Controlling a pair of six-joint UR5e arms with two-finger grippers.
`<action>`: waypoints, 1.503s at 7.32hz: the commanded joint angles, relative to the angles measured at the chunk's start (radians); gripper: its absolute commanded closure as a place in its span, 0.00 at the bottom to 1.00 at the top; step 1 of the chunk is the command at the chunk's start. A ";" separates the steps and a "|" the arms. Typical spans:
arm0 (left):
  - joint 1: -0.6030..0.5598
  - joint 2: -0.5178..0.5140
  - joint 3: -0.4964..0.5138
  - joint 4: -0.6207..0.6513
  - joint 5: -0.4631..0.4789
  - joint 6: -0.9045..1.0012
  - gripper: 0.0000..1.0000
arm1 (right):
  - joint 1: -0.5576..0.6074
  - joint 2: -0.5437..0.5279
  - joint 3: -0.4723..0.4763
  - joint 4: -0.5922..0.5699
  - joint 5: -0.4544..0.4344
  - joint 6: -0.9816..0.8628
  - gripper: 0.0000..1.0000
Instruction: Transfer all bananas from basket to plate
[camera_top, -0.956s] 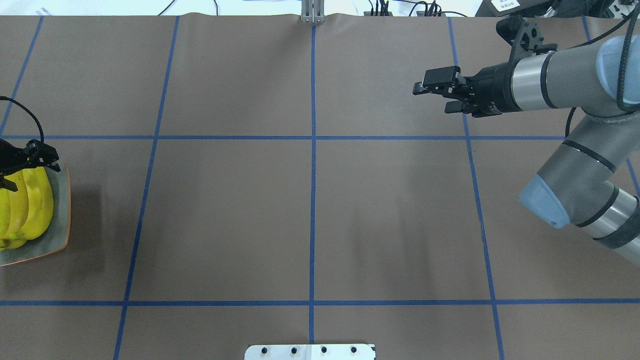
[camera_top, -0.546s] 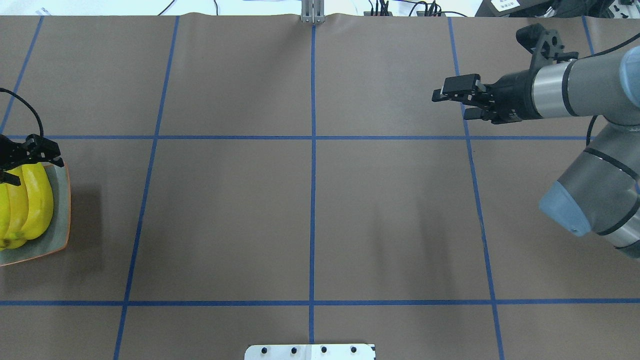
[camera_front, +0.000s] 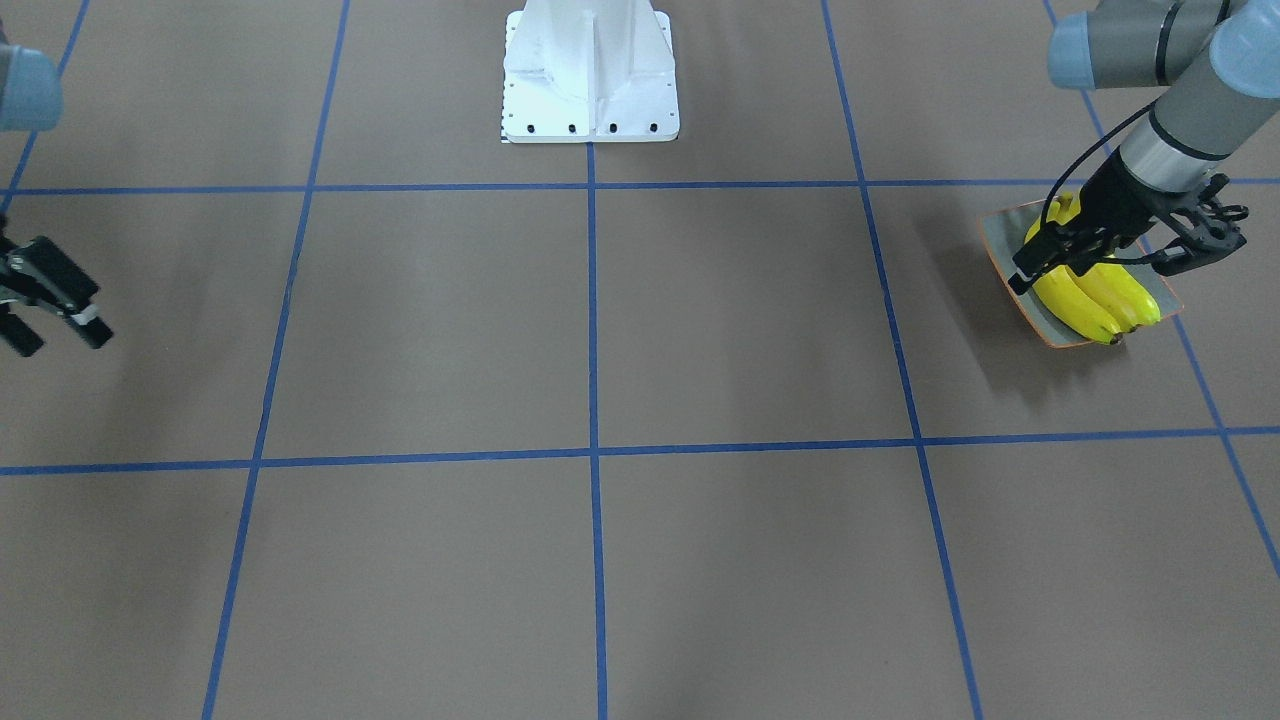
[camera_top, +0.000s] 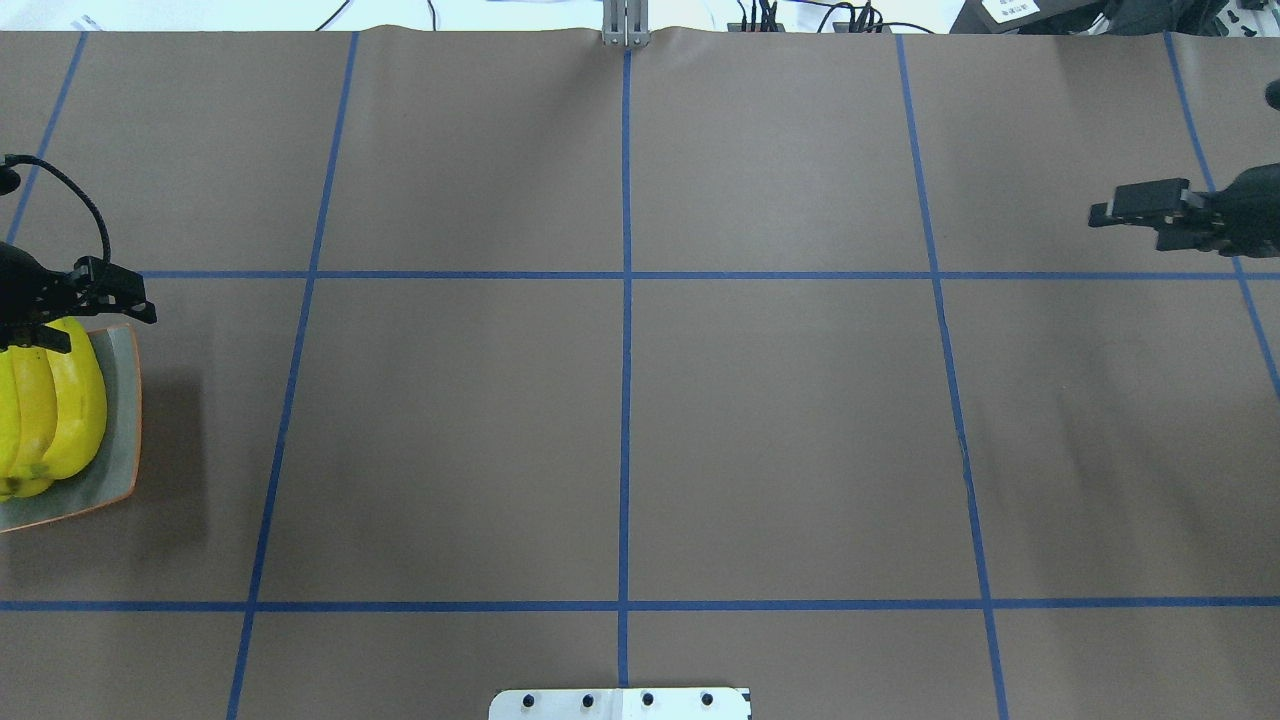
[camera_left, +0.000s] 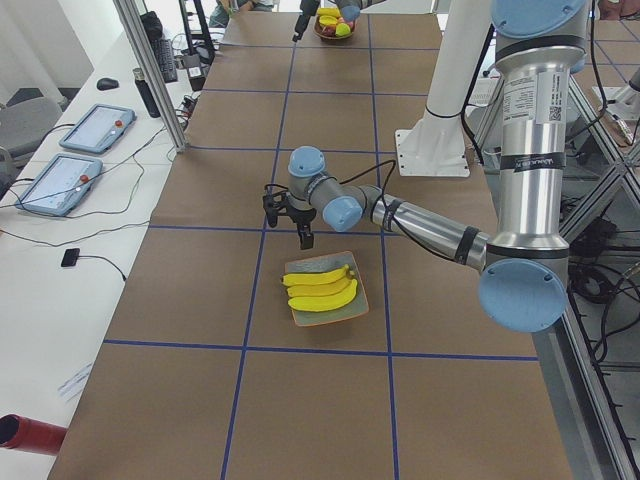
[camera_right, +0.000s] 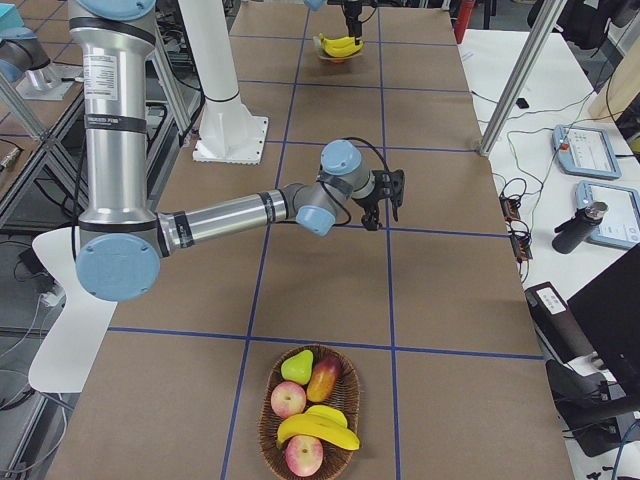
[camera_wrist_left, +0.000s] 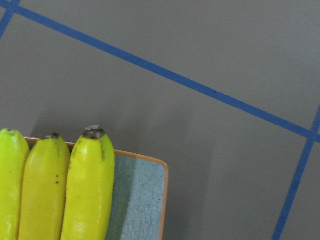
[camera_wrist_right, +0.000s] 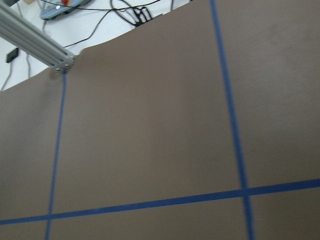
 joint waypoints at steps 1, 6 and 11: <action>0.002 -0.016 -0.002 -0.002 -0.005 0.001 0.00 | 0.161 -0.137 -0.068 -0.004 0.029 -0.227 0.00; 0.007 -0.058 0.011 0.001 -0.001 -0.065 0.00 | 0.415 -0.197 -0.309 -0.003 0.032 -0.548 0.01; 0.011 -0.065 0.024 -0.002 0.004 -0.084 0.00 | 0.467 -0.217 -0.477 -0.006 0.017 -0.743 0.03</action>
